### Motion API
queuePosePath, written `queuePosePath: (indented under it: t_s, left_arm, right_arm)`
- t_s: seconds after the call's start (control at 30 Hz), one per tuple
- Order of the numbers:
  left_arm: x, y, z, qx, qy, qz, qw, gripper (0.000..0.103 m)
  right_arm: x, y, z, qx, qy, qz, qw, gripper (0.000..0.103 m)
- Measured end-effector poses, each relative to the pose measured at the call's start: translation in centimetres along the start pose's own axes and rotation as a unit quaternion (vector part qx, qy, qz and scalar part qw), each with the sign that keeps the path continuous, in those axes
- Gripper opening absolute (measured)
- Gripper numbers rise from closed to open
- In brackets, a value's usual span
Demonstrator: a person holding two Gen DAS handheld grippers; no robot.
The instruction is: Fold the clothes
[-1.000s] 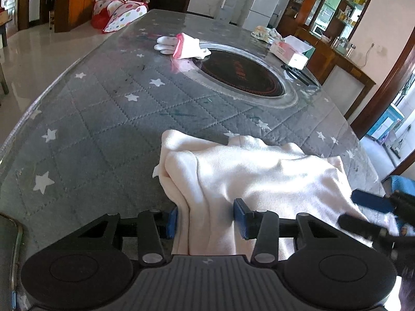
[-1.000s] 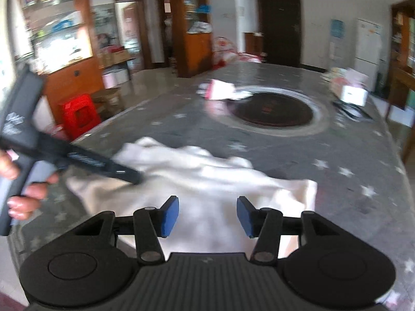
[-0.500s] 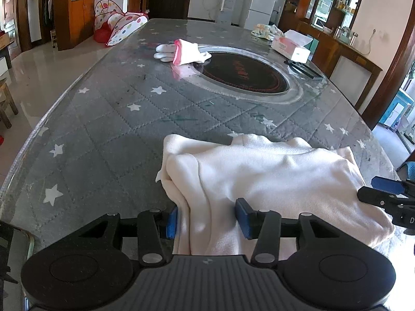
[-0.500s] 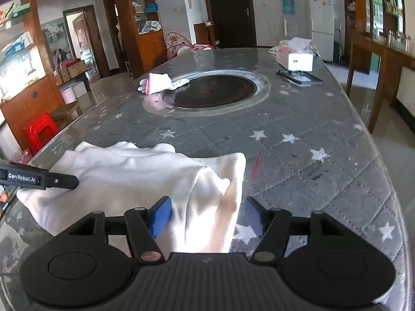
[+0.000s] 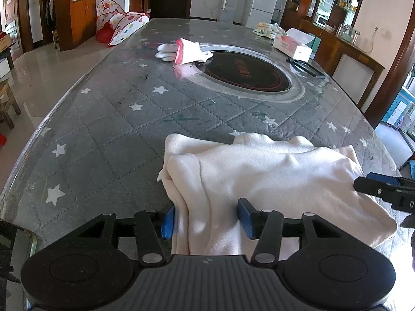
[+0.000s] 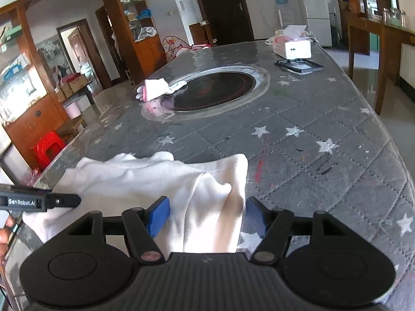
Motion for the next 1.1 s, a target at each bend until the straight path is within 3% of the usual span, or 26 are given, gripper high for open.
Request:
queuePosePath:
  t_s: [0.33,0.4,0.47,0.53,0.63,0.7,0.8,0.87,1.0,1.1]
  left_arm:
    - [0.2,-0.1,0.0,0.000,0.001,-0.011,0.9999,0.054]
    - [0.2,-0.2,0.1,0.000,-0.001,-0.013,0.9999,0.054]
    - [0.3,-0.2,0.2,-0.001,-0.001,-0.014,0.9999,0.054]
    - [0.3,-0.3,0.2,-0.001,-0.002,-0.016,0.9999,0.054]
    - [0.3,-0.4,0.2,0.000,-0.003,-0.018,0.9998,0.054]
    - [0.4,-0.4,0.3,0.000,-0.003,-0.021,0.9998,0.054]
    - [0.4,-0.4,0.3,0.000,-0.004,-0.023,0.9997,0.054]
    - [0.5,-0.5,0.3,0.000,-0.005,-0.024,0.9997,0.054]
    - [0.4,-0.5,0.5,0.002,-0.007,-0.025,0.9997,0.052]
    - [0.1,-0.5,0.6,-0.001,-0.014,-0.028,0.9995,0.046]
  right_arm:
    - [0.3,-1.2,0.0,0.002,0.001,-0.006,1.000,0.069]
    - [0.5,-1.4,0.0,0.002,0.006,-0.009,1.000,0.063]
    - [0.8,-1.4,0.0,0.005,0.008,-0.002,1.000,0.045]
    - [1.1,-1.4,0.0,0.008,0.006,0.002,1.000,0.041]
    - [1.2,-1.3,0.2,0.007,0.011,0.001,1.000,0.041]
    - [1.0,-1.6,0.2,0.012,0.010,-0.001,1.000,0.049]
    - [1.0,-1.8,0.1,0.009,0.008,-0.003,1.000,0.051]
    - [1.3,-1.8,0.1,0.010,0.011,-0.003,1.000,0.037]
    - [1.5,-1.6,0.0,0.004,0.003,-0.003,1.000,0.025]
    - [1.8,-1.2,0.1,-0.002,0.003,-0.011,1.000,0.019]
Point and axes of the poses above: each gripper's, at about its wrist camera, not at the fingertips, and y roughly against the way its jaws point, x to its left, z to its top, the point moved 6 cm from there along -y, roughly the way its jaws point, and after that the axes turned 8 degrees about -y, right-handed, at the moved point
